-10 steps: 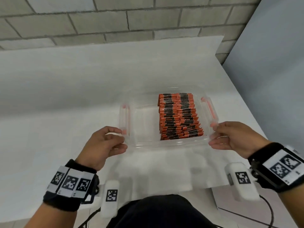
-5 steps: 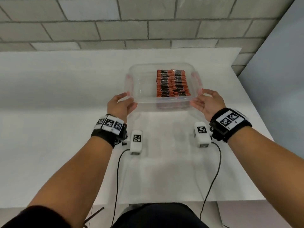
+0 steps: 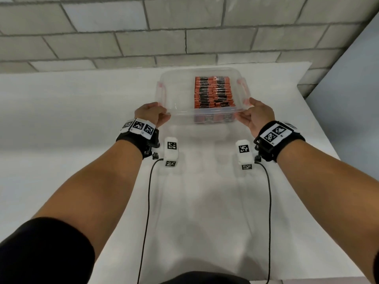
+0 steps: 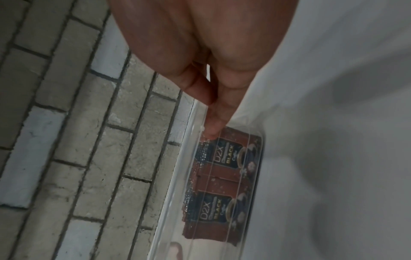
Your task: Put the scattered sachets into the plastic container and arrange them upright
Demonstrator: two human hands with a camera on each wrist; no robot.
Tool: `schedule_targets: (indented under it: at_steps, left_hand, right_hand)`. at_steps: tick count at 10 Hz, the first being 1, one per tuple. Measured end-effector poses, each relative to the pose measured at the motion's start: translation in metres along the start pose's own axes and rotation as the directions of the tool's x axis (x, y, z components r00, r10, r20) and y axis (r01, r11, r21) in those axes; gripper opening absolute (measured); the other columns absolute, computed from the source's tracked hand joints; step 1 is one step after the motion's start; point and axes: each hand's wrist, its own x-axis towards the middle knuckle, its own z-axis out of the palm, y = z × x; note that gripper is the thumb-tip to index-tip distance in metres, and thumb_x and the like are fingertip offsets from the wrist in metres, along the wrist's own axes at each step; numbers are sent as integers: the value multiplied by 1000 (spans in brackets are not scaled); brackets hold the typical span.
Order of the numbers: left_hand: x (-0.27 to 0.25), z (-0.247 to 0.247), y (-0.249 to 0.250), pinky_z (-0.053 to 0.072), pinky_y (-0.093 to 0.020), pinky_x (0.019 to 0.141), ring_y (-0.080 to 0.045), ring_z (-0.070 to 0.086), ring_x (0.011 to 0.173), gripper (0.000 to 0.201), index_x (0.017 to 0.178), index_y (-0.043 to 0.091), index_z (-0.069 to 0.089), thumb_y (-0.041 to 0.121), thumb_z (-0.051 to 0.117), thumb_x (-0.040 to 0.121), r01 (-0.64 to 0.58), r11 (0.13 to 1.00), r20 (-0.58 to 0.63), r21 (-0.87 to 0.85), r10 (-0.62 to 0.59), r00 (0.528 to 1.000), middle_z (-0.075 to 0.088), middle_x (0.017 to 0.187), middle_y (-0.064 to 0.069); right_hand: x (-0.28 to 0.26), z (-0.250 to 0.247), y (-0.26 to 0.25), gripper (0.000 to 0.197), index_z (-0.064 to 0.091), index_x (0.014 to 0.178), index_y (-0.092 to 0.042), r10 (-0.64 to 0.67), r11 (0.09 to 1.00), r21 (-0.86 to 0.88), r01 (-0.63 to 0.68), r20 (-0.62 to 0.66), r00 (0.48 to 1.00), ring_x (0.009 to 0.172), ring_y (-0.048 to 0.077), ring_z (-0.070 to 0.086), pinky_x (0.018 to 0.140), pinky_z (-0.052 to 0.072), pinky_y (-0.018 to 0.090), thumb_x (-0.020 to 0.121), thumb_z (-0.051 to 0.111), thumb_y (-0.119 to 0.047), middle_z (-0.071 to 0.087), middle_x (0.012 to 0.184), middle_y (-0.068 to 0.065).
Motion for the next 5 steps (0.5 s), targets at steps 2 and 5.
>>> schedule_targets:
  at_steps: [2, 5]
  left_hand:
    - [0, 1, -3, 60, -33, 69, -21, 65, 67, 27, 99, 4, 58, -15, 64, 80, 5, 1000, 10, 4, -5, 1000, 64, 79, -15]
    - [-6, 5, 20, 51, -32, 64, -21, 51, 73, 14, 80, 10, 53, 19, 58, 89, 20, 960, -80, 280, 3, 997, 48, 79, -6]
  right_hand:
    - [0, 1, 1, 63, 38, 143, -9, -14, 1000, 3, 14, -5, 1000, 88, 25, 68, 71, 58, 28, 85, 41, 17, 61, 110, 16]
    - [-7, -4, -18, 64, 27, 147, -19, -88, 832, -554, 34, -71, 994, 108, 24, 53, 75, 48, 34, 89, 54, -20, 47, 133, 5]
